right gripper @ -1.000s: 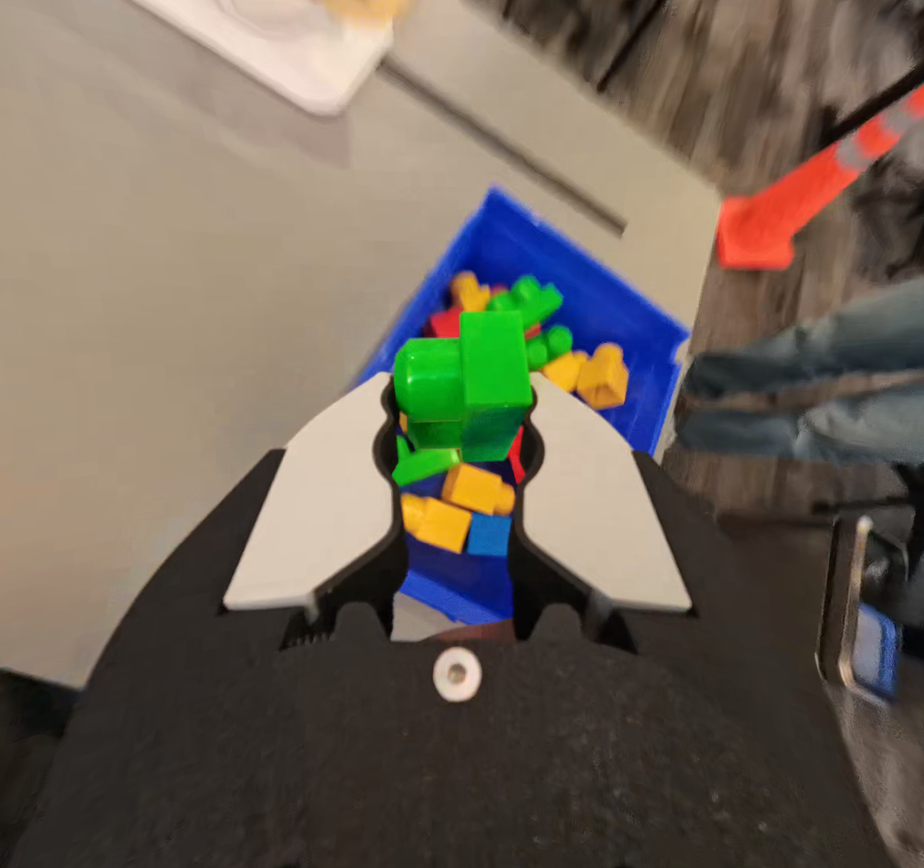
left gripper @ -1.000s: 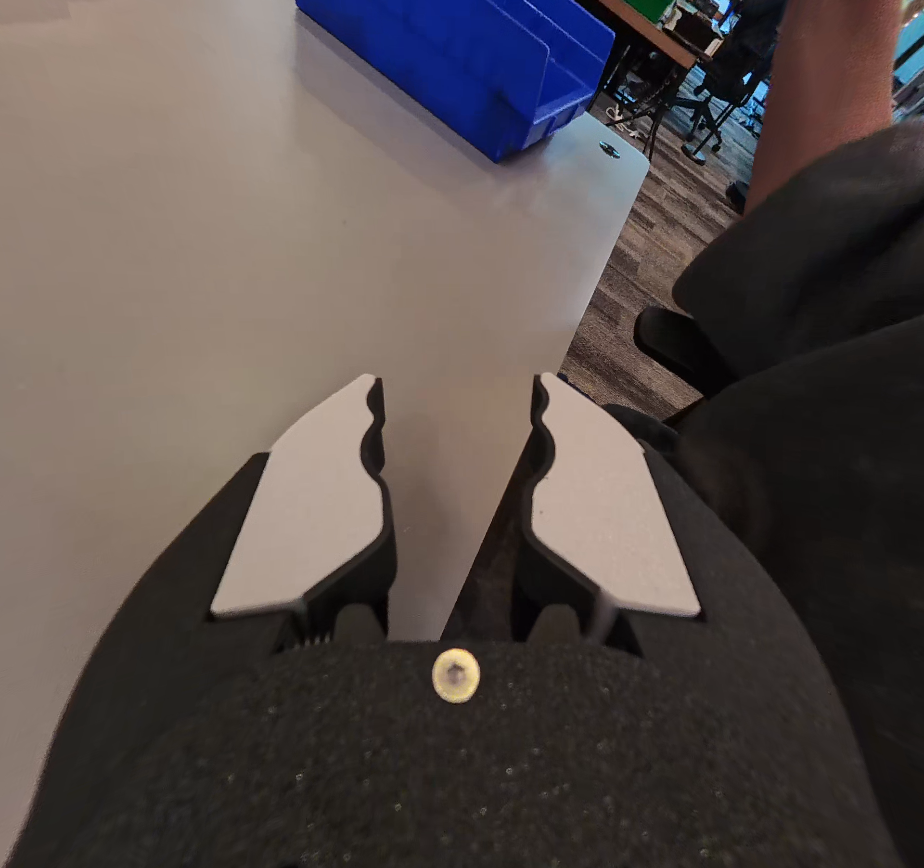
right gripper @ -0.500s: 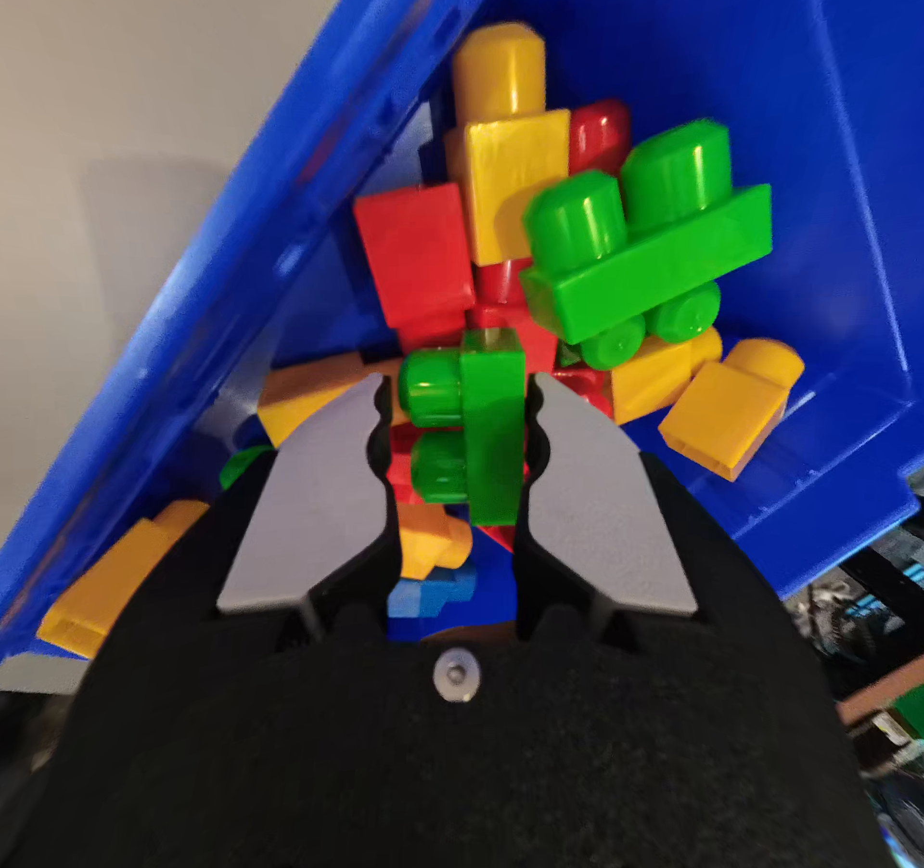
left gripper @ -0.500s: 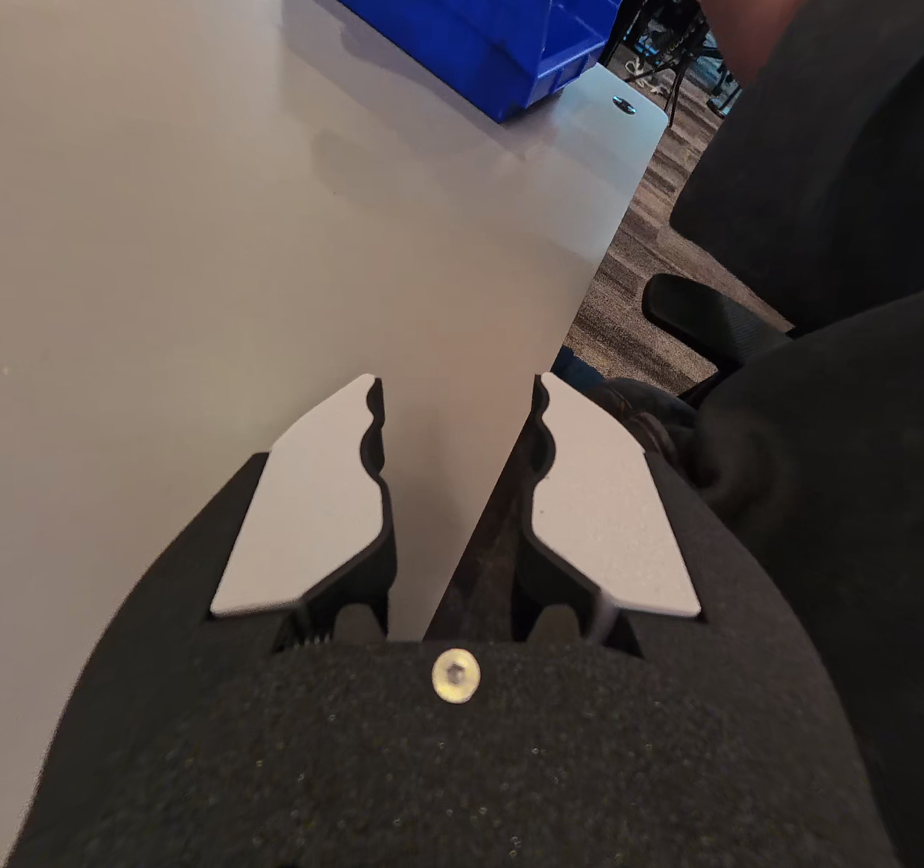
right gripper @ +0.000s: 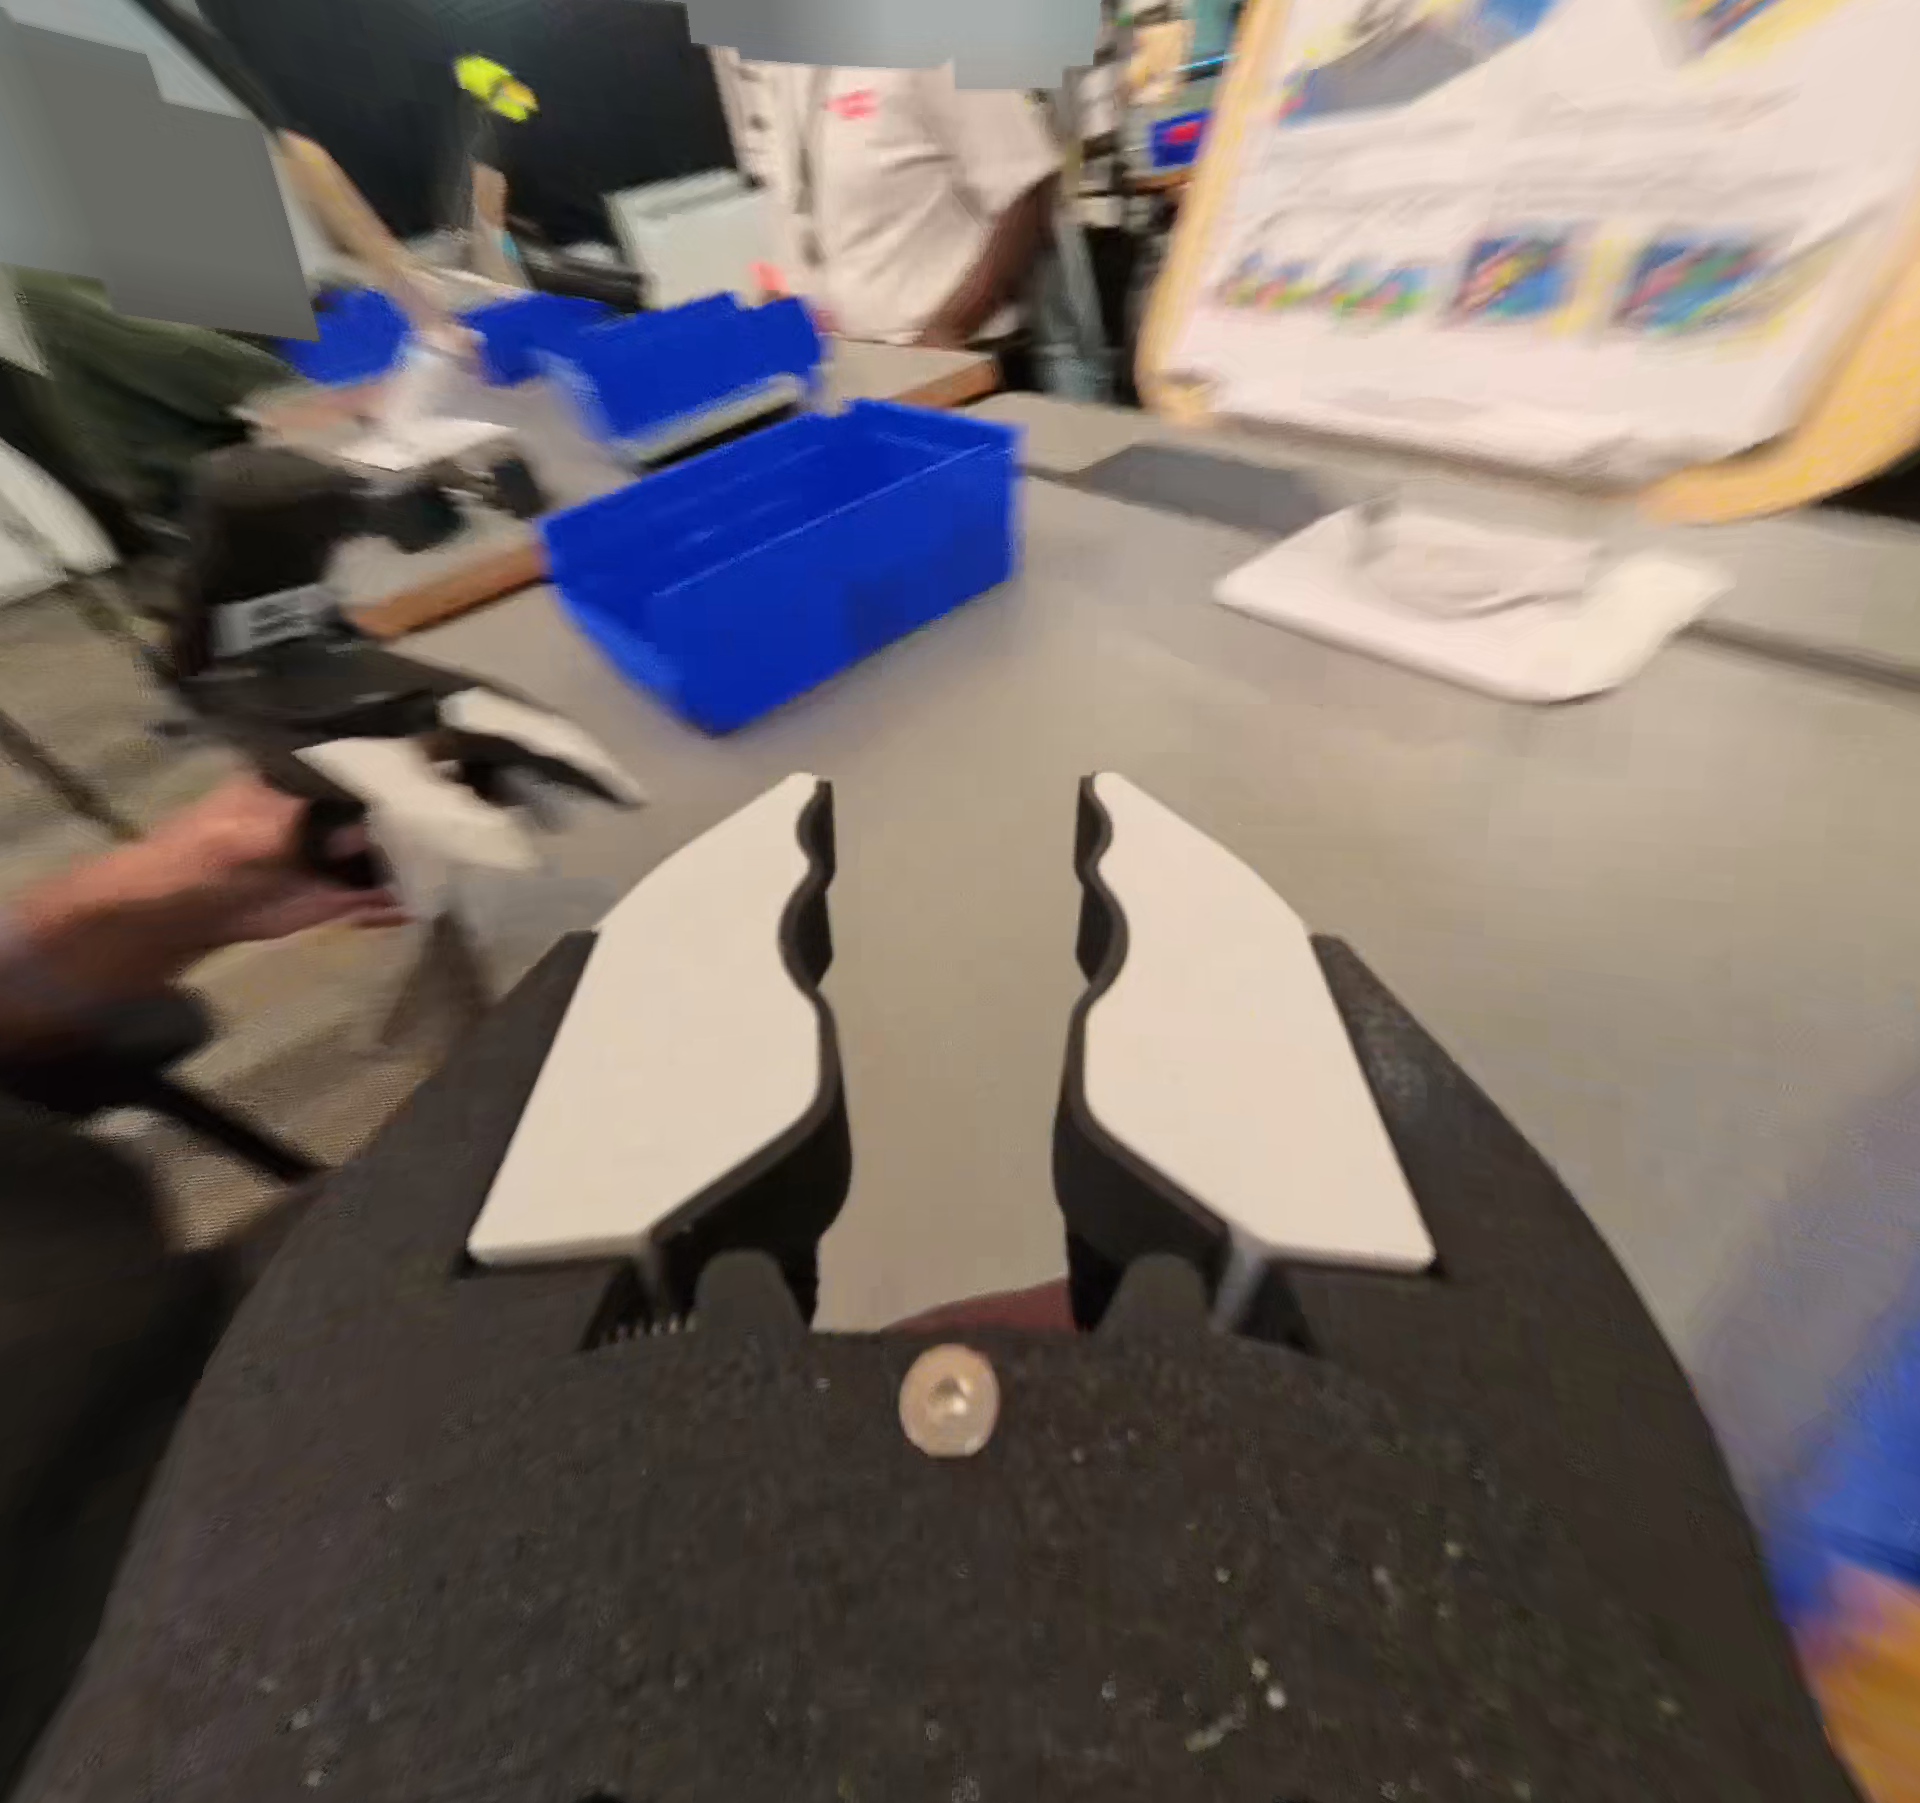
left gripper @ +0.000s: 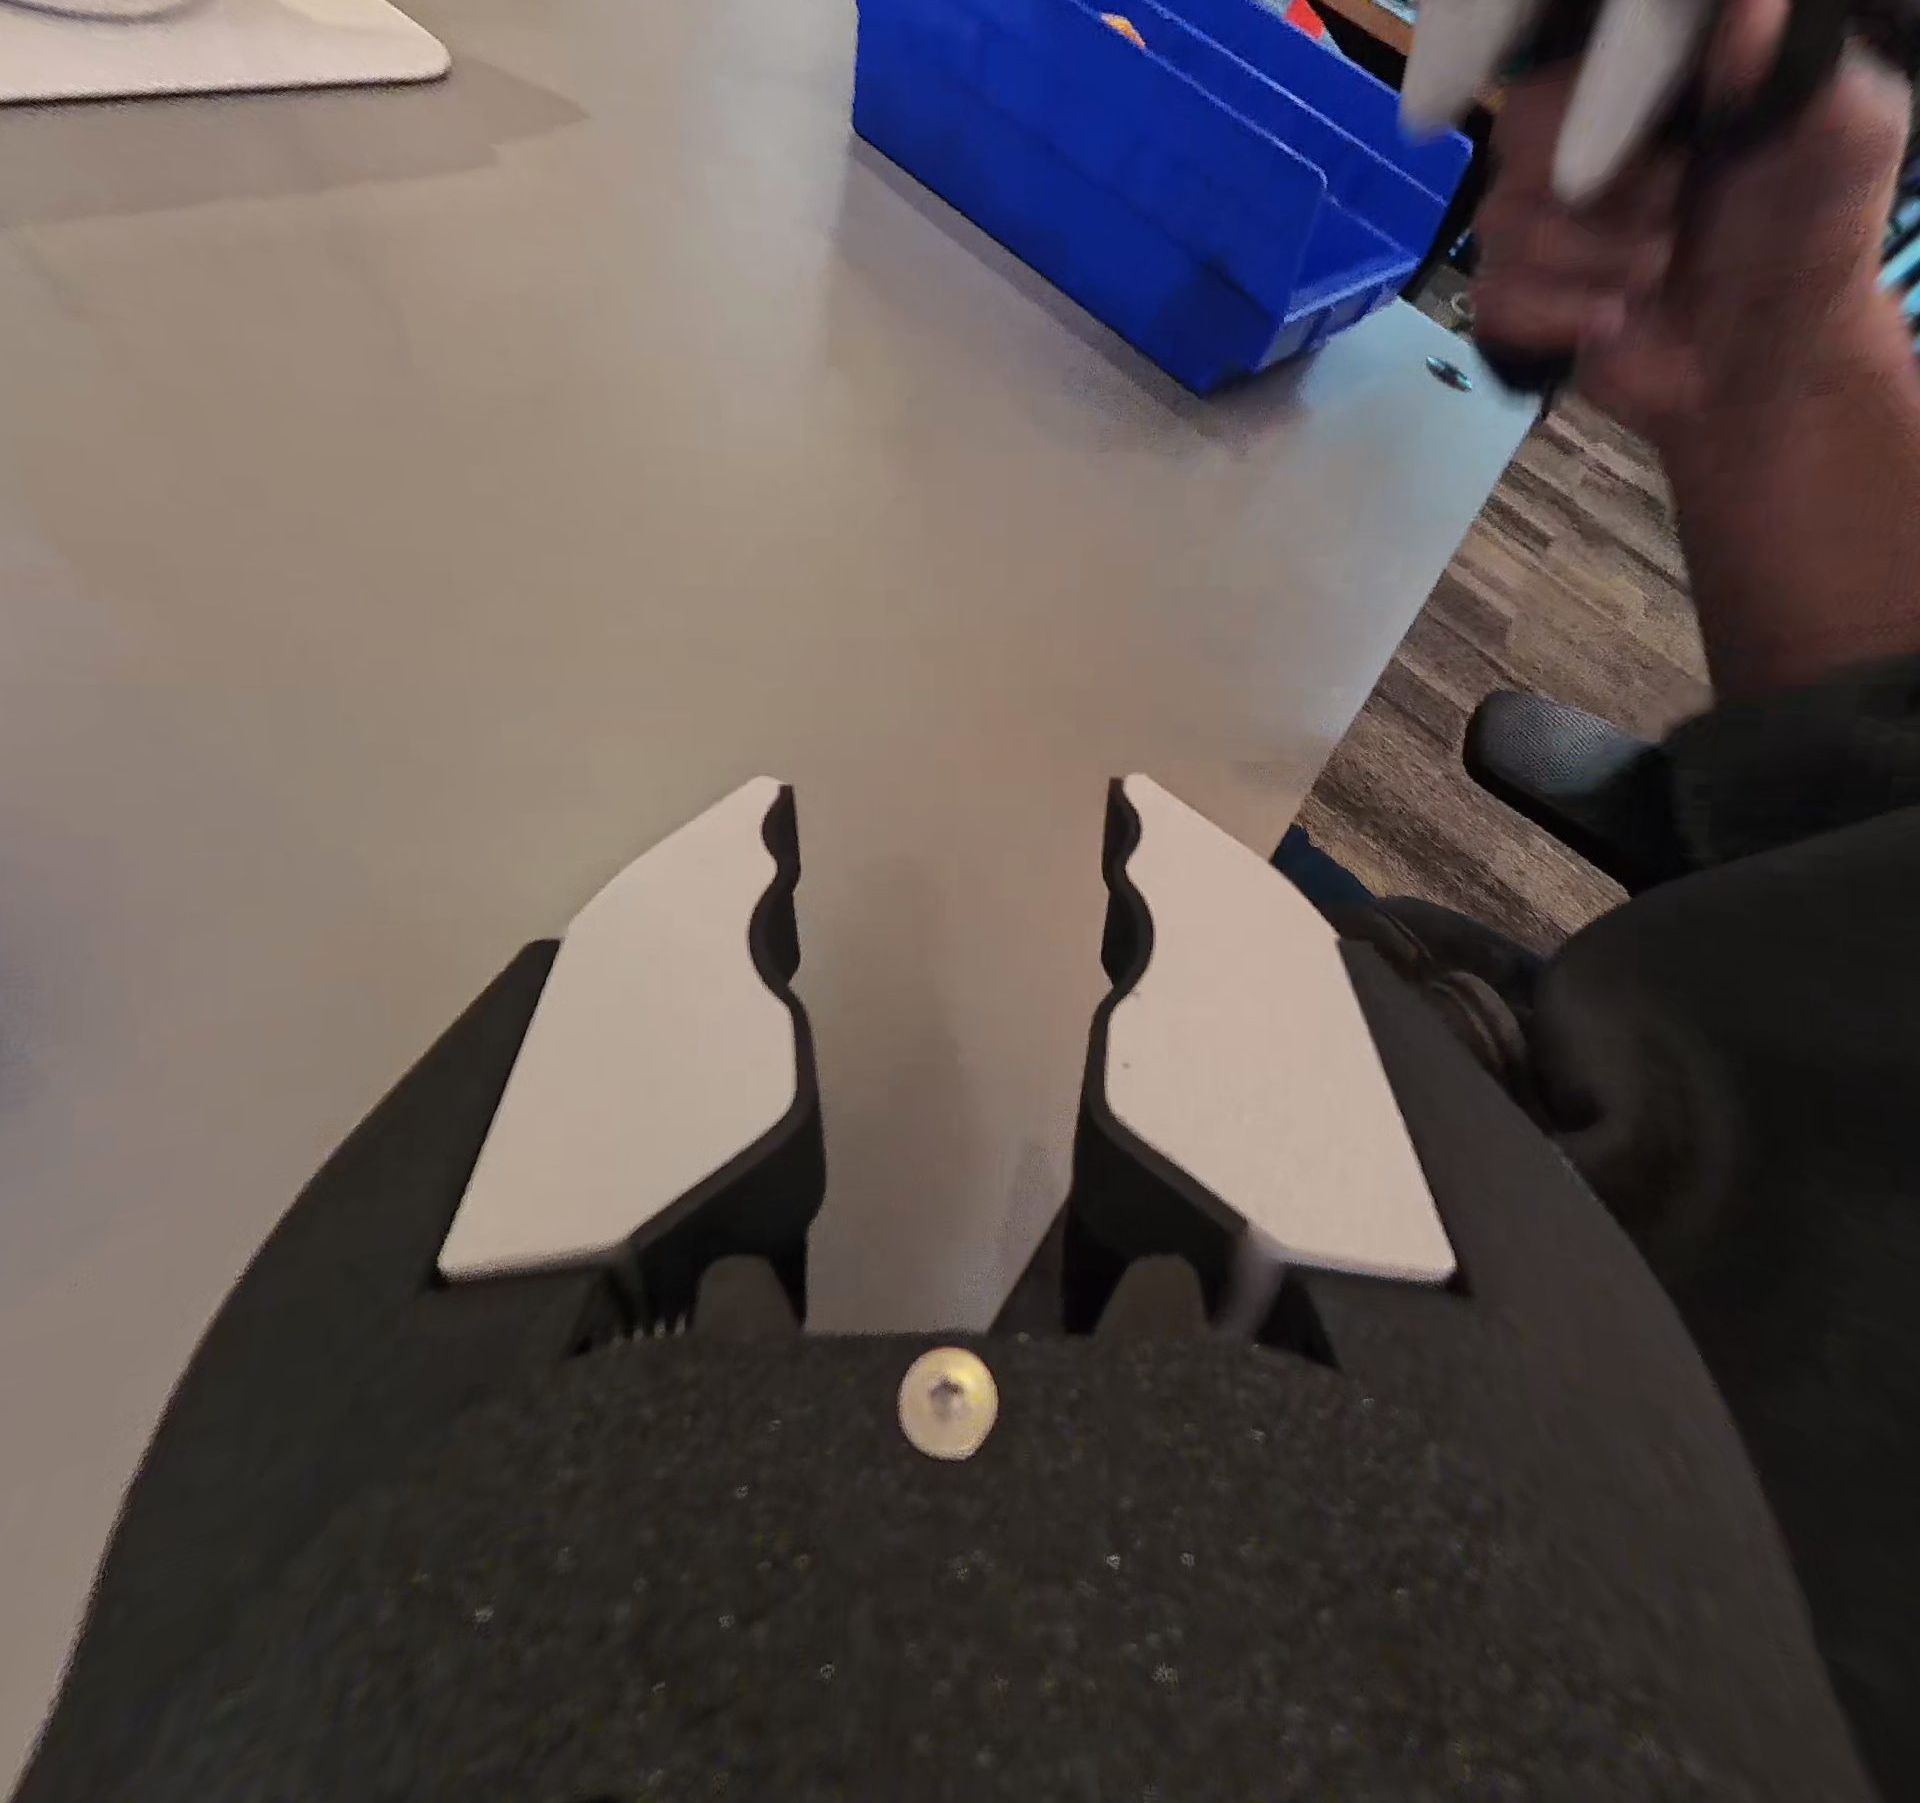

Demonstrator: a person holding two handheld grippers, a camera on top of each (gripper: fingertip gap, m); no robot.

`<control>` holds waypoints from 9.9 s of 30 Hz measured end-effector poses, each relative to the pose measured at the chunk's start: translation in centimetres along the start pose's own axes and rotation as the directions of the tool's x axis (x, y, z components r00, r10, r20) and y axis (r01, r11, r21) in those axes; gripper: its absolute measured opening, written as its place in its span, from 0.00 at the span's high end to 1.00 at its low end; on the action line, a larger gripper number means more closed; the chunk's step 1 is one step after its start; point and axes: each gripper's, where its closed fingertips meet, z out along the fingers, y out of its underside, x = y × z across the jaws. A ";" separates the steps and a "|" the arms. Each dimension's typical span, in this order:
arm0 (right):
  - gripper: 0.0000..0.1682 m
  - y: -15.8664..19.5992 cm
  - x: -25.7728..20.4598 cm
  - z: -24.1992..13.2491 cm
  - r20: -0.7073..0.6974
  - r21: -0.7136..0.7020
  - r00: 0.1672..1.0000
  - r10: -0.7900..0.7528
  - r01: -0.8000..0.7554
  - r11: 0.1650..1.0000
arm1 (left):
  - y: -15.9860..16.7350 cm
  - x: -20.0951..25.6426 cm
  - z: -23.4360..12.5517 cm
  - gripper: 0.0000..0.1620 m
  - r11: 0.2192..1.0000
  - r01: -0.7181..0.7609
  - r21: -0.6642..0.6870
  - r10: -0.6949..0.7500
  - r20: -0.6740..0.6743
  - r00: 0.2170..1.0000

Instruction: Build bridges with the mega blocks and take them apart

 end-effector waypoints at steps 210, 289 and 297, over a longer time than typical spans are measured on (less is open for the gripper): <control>0.79 5.1 27.9 -3.5 -0.457 -0.540 0.882 0.109 -0.374 0.754 | -4.5 3.3 4.4 0.81 0.994 -0.029 -0.106 -0.029 -0.505 0.862; 0.50 10.7 2.5 14.0 -0.380 -0.402 0.915 -0.132 -0.035 0.915 | 2.7 -1.1 1.5 0.65 0.993 0.083 -0.089 -0.079 0.048 0.996; 0.55 13.0 4.6 17.4 -0.402 -0.478 0.913 -0.075 -0.139 0.867 | 3.6 -0.6 0.8 0.65 0.993 0.032 -0.116 -0.030 0.015 0.999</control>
